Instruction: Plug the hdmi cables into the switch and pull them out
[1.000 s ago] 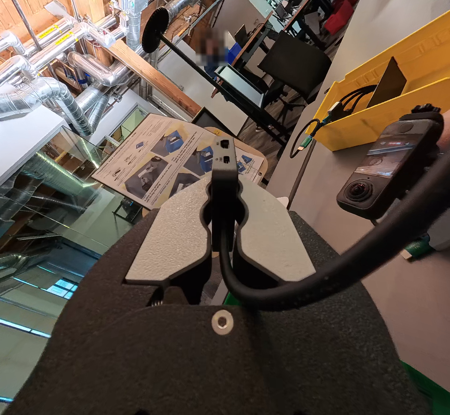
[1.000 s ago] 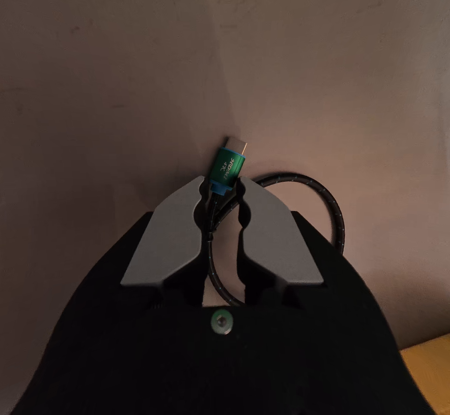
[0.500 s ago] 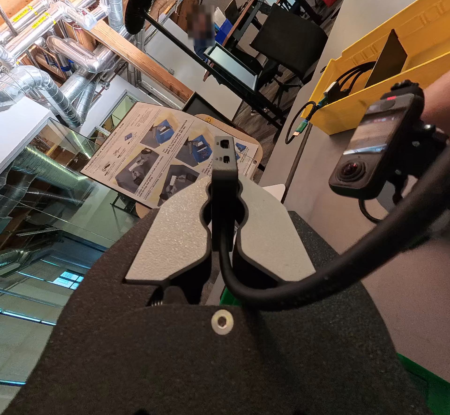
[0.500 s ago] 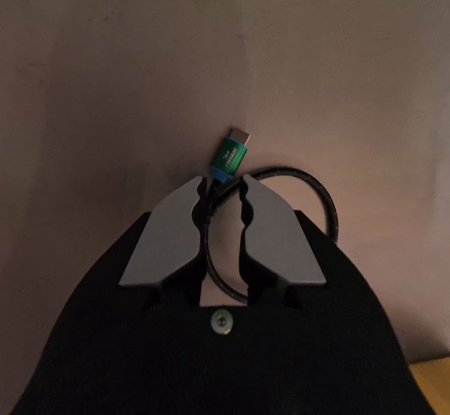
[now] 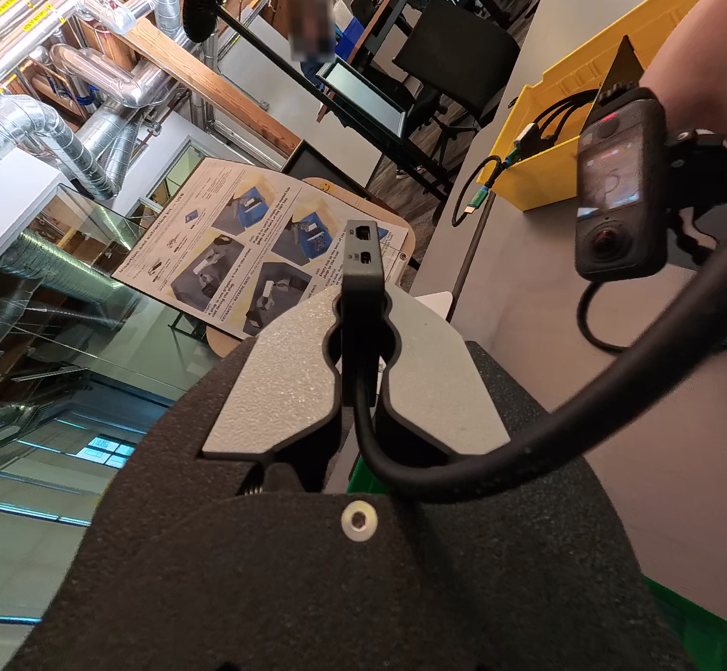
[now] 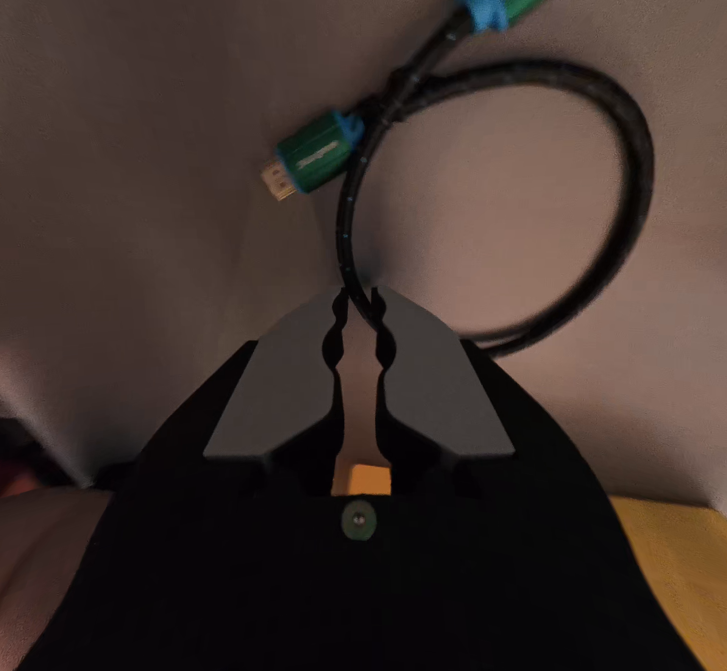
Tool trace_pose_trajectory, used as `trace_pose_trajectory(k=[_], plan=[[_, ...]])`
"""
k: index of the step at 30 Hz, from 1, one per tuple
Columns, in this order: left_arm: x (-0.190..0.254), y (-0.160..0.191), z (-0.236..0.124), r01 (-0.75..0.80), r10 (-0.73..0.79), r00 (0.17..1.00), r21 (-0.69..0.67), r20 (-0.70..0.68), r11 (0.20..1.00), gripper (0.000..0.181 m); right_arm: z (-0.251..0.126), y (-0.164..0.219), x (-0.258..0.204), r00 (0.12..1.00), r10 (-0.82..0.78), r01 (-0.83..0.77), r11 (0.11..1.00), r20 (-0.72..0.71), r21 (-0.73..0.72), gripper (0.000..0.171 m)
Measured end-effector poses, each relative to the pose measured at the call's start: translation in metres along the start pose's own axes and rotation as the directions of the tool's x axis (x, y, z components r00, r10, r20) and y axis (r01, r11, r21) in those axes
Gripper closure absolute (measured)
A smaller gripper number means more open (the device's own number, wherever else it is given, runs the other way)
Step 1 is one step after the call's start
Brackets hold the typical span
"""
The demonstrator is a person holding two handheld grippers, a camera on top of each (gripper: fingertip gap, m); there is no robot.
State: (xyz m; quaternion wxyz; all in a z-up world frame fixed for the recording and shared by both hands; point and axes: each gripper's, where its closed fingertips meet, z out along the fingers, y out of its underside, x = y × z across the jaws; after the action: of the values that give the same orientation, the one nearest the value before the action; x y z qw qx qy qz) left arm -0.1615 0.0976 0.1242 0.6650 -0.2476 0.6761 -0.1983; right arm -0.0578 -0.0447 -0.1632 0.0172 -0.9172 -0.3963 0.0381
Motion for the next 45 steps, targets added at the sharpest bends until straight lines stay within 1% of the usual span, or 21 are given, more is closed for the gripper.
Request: trace_pose_trajectory(k=[2, 4, 6, 10, 15, 16, 17, 18, 19, 20, 21, 22, 23, 25, 28, 30, 35, 38, 41, 43, 45], plan=[[-0.002, 0.000, -0.001, 0.005, -0.005, 1.000, 0.002, 0.005, 1.000, 0.167, -0.003, -0.009, -0.023, 0.985, 0.073, -0.073, 0.997, 0.157, -0.001, 0.163], [-0.002, -0.001, -0.002, 0.008, -0.009, 1.000, 0.010, 0.007, 1.000, 0.167, -0.004, -0.023, -0.046, 0.941, 0.132, -0.134, 0.991, 0.312, -0.013, 0.164], [-0.003, -0.003, -0.004, 0.014, -0.014, 1.000, 0.020, 0.010, 1.000, 0.168, 0.001, -0.043, -0.066, 0.901, 0.129, -0.139, 0.990, 0.415, -0.005, 0.163], [-0.006, -0.004, -0.006, 0.016, -0.017, 1.000, 0.020, 0.020, 1.000, 0.167, 0.003, -0.082, -0.085, 0.861, 0.074, -0.138, 0.986, 0.503, 0.092, 0.161], [-0.010, -0.004, -0.011, 0.024, -0.025, 0.999, 0.030, 0.034, 0.999, 0.168, -0.044, -0.102, -0.098, 0.758, -0.034, -0.190, 0.944, 0.652, 0.270, 0.159], [-0.010, -0.005, -0.012, 0.025, -0.026, 0.999, 0.034, 0.036, 0.999, 0.168, -0.054, -0.102, -0.099, 0.739, -0.064, -0.192, 0.934, 0.670, 0.301, 0.153], [-0.011, -0.006, -0.012, 0.024, -0.025, 0.999, 0.036, 0.037, 0.999, 0.168, -0.057, -0.102, -0.093, 0.761, -0.079, -0.182, 0.927, 0.643, 0.329, 0.153], [-0.011, -0.006, -0.012, 0.023, -0.024, 0.999, 0.036, 0.038, 0.999, 0.168, -0.053, -0.104, -0.081, 0.828, -0.104, -0.135, 0.917, 0.551, 0.376, 0.153], [-0.011, -0.006, -0.013, 0.020, -0.021, 0.999, 0.034, 0.039, 0.999, 0.167, -0.049, -0.110, -0.070, 0.895, -0.181, -0.027, 0.891, 0.408, 0.453, 0.154], [-0.011, -0.007, -0.013, 0.017, -0.018, 0.999, 0.033, 0.039, 0.999, 0.167, -0.047, -0.119, -0.063, 0.927, -0.283, 0.113, 0.838, 0.247, 0.534, 0.153], [-0.011, -0.007, -0.013, 0.015, -0.016, 0.999, 0.033, 0.039, 0.999, 0.167, -0.044, -0.128, -0.060, 0.933, -0.347, 0.229, 0.778, 0.097, 0.585, 0.153], [-0.011, -0.008, -0.014, 0.014, -0.015, 0.999, 0.034, 0.041, 0.999, 0.168, -0.040, -0.134, -0.056, 0.925, -0.377, 0.327, 0.740, -0.041, 0.588, 0.154], [-0.011, -0.008, -0.015, 0.014, -0.016, 0.999, 0.035, 0.042, 0.999, 0.168, -0.034, -0.136, -0.051, 0.905, -0.399, 0.410, 0.728, -0.146, 0.550, 0.154], [-0.012, -0.009, -0.016, 0.015, -0.017, 0.999, 0.038, 0.044, 0.999, 0.168, -0.024, -0.135, -0.047, 0.873, -0.430, 0.485, 0.726, -0.229, 0.487, 0.153], [-0.014, -0.010, -0.019, 0.021, -0.023, 0.999, 0.049, 0.046, 0.999, 0.168, -0.015, -0.132, -0.040, 0.853, -0.454, 0.522, 0.727, -0.258, 0.446, 0.159], [-0.013, -0.014, -0.019, 0.026, -0.029, 0.999, 0.068, 0.042, 0.997, 0.168, -0.009, -0.132, -0.028, 0.836, -0.461, 0.547, 0.733, -0.296, 0.404, 0.157], [-0.007, -0.017, -0.011, 0.014, -0.016, 1.000, 0.068, 0.022, 0.998, 0.168, 0.005, -0.139, -0.025, 0.844, -0.488, 0.537, 0.759, -0.224, 0.369, 0.149], [-0.006, -0.016, -0.009, 0.018, -0.019, 1.000, 0.062, 0.017, 0.998, 0.168, 0.009, -0.146, -0.030, 0.868, -0.485, 0.481, 0.767, -0.106, 0.424, 0.147], [-0.008, -0.015, -0.009, 0.028, -0.030, 0.999, 0.065, 0.025, 0.997, 0.168, 0.011, -0.152, -0.041, 0.854, -0.519, 0.465, 0.735, -0.032, 0.493, 0.145], [-0.011, -0.013, -0.011, 0.033, -0.035, 0.999, 0.066, 0.035, 0.997, 0.168, 0.011, -0.155, -0.045, 0.846, -0.531, 0.464, 0.707, -0.032, 0.533, 0.147], [-0.014, -0.014, -0.014, 0.035, -0.038, 0.998, 0.075, 0.046, 0.997, 0.168, 0.010, -0.154, -0.046, 0.836, -0.546, 0.488, 0.695, -0.054, 0.529, 0.149]])
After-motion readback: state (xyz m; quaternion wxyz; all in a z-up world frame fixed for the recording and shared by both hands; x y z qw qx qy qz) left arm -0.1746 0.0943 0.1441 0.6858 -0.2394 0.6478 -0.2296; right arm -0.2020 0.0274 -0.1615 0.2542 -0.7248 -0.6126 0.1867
